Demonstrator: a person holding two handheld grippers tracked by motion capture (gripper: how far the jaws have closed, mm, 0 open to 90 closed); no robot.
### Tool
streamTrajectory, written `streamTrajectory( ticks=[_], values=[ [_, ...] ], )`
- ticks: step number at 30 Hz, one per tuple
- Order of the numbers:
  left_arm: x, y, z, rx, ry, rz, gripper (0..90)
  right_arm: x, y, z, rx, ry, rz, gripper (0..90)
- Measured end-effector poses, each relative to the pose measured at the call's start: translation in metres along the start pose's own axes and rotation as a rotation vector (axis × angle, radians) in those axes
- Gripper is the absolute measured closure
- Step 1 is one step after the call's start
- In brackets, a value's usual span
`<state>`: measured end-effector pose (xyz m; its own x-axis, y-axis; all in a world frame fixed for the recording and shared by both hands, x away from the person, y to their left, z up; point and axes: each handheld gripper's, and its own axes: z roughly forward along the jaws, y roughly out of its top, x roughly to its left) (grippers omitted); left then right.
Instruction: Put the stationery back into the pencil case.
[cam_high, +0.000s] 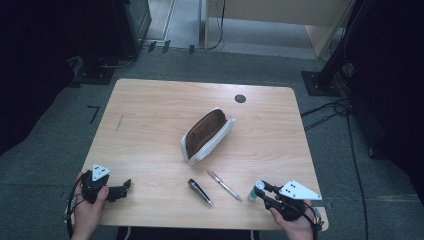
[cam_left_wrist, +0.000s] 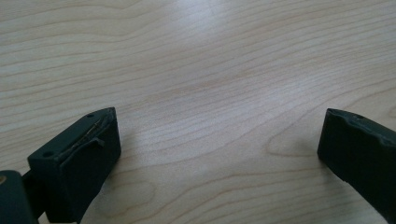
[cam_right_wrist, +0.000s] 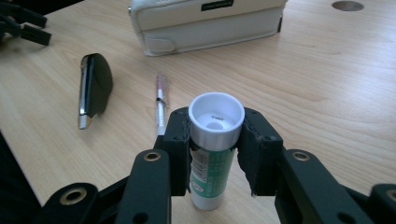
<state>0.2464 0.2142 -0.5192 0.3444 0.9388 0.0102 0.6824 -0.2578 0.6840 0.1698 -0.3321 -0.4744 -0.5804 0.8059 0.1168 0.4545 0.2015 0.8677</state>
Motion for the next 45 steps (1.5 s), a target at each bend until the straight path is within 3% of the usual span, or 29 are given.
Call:
streamTrajectory(
  ticks=[4, 24, 45],
  values=[
    [0.000, 0.000, 0.000, 0.000, 0.000, 0.000, 0.0, -0.001, 0.003, 0.000, 0.000, 0.026, 0.014, 66.5],
    [0.000, 0.000, 0.000, 0.000, 0.000, 0.000, 0.0, -0.002, 0.039, 0.000, -0.049, 0.025, 0.025, 66.4],
    [0.000, 0.000, 0.000, 0.000, 0.000, 0.000, 0.0, 0.008, 0.076, 0.016, -0.077, 0.051, 0.002, 66.4]
  ],
)
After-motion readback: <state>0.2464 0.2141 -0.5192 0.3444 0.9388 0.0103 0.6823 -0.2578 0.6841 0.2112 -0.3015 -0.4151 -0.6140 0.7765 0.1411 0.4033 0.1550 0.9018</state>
